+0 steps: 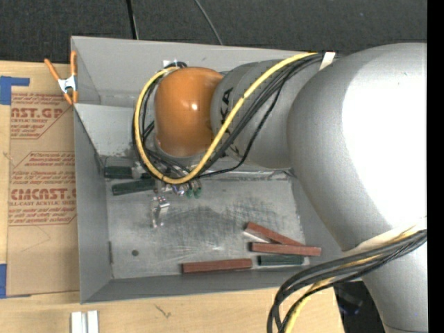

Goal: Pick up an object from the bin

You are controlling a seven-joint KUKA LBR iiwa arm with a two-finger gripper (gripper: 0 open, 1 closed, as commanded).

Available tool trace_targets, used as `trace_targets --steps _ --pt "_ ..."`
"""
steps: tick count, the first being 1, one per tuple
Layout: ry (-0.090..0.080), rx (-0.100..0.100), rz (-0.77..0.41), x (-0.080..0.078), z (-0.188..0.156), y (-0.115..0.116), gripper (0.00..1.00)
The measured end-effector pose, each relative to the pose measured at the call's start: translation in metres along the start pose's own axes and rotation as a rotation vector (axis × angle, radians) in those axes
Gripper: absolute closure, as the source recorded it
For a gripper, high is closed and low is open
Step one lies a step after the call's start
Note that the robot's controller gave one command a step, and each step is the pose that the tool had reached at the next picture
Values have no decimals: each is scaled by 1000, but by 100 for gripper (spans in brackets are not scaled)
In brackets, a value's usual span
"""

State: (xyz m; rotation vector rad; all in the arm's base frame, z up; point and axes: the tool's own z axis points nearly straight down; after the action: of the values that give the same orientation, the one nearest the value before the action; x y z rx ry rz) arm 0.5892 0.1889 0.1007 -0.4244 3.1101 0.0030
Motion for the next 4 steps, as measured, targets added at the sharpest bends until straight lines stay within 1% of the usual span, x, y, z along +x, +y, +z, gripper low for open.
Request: trace_targets --steps 1,2,3,4 --pt "0 -1 -57 -2 5 2 0" --pt "-1 2 -69 -1 8 -5 0" --pt "-6 0 -119 5 18 -10 0" --pt "-1 0 -373 2 10 -5 0"
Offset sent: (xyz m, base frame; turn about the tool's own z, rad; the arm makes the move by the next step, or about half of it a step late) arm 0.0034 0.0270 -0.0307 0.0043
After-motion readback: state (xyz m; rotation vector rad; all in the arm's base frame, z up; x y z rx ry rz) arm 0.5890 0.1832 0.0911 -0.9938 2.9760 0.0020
